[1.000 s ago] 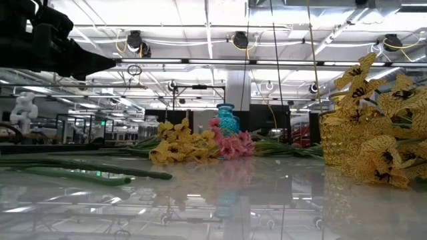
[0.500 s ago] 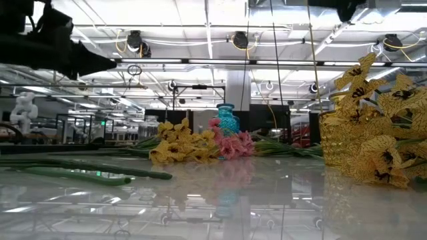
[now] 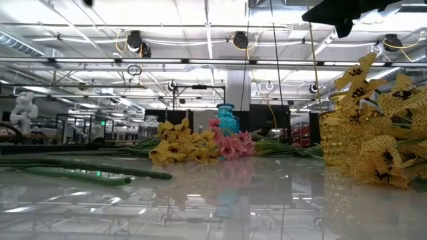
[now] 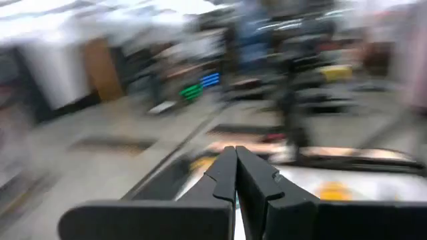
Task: Sort flowers into vase by color
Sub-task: Put the top pink flowers into the transparent vase
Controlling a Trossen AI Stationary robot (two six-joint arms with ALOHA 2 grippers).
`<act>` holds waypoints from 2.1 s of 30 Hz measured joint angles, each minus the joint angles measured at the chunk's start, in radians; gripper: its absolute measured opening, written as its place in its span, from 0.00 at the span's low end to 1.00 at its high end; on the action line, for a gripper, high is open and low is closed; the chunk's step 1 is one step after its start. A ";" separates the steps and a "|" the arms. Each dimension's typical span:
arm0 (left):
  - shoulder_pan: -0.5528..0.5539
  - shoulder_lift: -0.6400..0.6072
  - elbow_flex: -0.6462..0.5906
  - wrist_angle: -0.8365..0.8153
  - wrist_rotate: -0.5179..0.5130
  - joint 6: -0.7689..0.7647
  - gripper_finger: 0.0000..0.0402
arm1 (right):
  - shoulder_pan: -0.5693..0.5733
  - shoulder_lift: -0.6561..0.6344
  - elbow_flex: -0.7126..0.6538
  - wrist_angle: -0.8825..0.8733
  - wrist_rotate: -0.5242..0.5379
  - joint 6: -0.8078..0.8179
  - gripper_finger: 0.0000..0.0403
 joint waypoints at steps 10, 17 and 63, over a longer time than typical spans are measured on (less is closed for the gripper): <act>0.000 0.228 -0.022 0.064 0.036 -0.117 0.03 | -0.001 0.119 0.000 -0.018 0.001 0.067 0.00; 0.000 0.384 -0.022 0.097 -0.010 -0.077 0.03 | -0.080 0.231 0.008 -0.035 -0.045 0.039 0.00; 0.000 0.437 -0.022 0.155 -0.021 -0.054 0.03 | -0.484 0.817 0.030 -0.144 -0.290 0.064 0.56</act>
